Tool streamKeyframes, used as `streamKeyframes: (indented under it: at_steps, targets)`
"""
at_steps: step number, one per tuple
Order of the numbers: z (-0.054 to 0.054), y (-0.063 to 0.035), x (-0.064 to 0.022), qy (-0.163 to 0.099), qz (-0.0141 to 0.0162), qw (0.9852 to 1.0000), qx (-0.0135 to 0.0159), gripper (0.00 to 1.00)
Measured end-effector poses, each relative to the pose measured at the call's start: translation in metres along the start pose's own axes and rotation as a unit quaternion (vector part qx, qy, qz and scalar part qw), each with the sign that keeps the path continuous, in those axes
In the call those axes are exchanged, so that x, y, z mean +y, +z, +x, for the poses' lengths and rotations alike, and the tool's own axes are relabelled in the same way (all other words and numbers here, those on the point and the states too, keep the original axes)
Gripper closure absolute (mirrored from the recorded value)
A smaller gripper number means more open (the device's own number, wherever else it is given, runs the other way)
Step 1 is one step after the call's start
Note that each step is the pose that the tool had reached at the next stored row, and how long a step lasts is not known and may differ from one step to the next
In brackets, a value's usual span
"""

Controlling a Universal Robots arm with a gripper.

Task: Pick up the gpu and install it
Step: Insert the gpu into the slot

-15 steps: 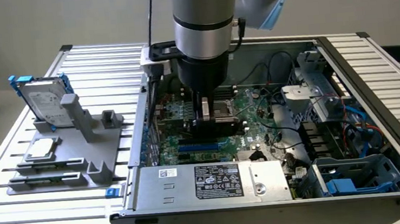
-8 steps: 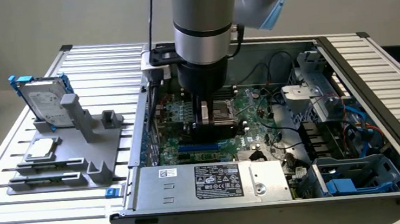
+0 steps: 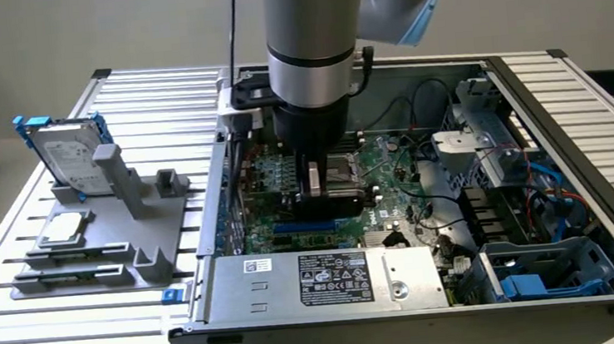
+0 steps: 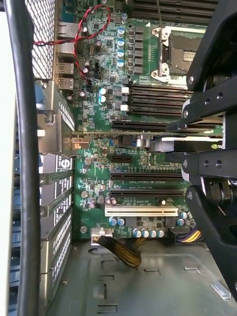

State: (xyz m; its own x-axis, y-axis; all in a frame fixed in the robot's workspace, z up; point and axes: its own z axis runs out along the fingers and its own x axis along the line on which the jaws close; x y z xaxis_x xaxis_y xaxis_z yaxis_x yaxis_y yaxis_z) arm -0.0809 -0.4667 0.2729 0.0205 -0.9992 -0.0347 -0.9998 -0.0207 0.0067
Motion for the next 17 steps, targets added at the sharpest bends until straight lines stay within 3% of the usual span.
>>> streamKeyframes:
  at_steps: [10,15,17]
  targets:
    - [0.0001,0.0046,0.0000,0.000,-0.0014,1.0000,0.0001,0.73]
    - [0.0002,0.0056,0.0000,0.000,-0.0115,0.9999,0.0000,0.73]
    - [0.0002,0.0060,0.0000,0.001,-0.0130,0.9999,0.0000,0.73]
